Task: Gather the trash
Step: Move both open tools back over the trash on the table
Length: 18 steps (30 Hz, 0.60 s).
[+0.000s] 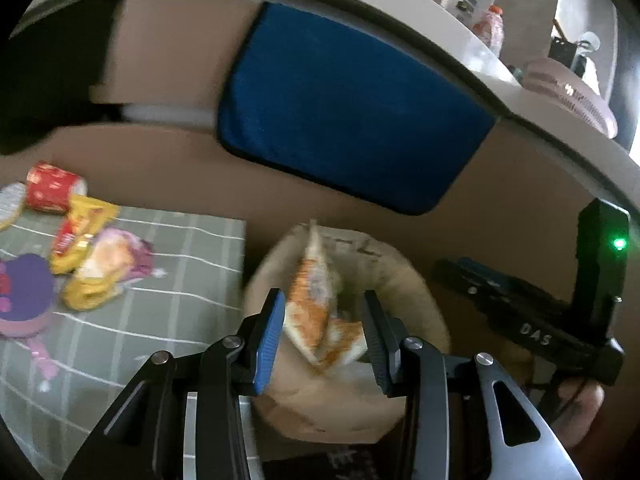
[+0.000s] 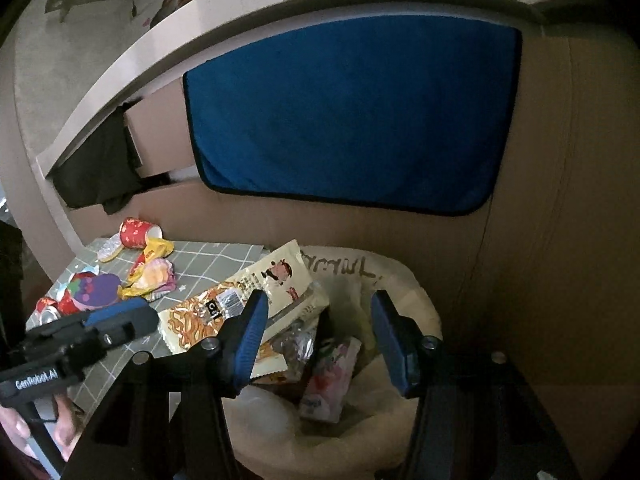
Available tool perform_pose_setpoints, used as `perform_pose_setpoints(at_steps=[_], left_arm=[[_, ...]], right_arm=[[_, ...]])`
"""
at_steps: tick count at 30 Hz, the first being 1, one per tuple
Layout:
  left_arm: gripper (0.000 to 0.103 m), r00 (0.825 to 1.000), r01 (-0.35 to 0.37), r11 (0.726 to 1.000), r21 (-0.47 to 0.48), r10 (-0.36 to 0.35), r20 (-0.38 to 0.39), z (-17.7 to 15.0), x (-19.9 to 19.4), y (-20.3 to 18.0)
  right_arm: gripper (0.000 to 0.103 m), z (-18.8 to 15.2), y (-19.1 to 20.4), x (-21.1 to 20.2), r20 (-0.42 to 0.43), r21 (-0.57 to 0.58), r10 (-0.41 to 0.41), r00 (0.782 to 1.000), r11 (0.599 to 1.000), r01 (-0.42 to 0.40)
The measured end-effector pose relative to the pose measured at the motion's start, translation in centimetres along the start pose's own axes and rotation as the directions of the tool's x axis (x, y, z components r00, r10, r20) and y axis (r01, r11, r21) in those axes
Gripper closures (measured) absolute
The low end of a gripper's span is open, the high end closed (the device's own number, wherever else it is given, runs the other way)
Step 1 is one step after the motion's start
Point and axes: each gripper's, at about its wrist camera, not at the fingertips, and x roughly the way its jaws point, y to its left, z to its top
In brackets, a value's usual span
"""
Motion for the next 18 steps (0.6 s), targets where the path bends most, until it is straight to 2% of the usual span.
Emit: perform_pose_setpoints(at_steps=[3, 8, 15, 18], left_arm=[[0.062, 0.998, -0.061, 0.998, 0.016, 0.061, -0.002, -0.4, -0.8, 0.9], [0.062, 0.988, -0.152, 0.988, -0.017, 0.152, 0.020, -1.0, -2.8, 4.1], [0.062, 0.953, -0.285, 0.957, -0.048, 0.288, 0.093, -0.9, -8.1, 9.7], [0.062, 0.925, -0.355, 0.932, -0.077, 0.362, 0.118, -0.8, -10.5, 12.3]], right_arm=[[0.052, -0.3, 0.6, 0.0, 0.000, -0.017, -0.009, 1.000, 1.000, 0.009], [0.052, -0.8, 2.4, 0.2, -0.003, -0.054, 0.003, 1.000, 0.999, -0.003], [0.052, -1.4, 6.8, 0.9, -0.015, -0.109, 0.089, 0.996, 0.990, -0.091], [0.052, -1.7, 9.3, 1.9, -0.037, -0.137, 0.132, 0.990, 0.981, -0.136]])
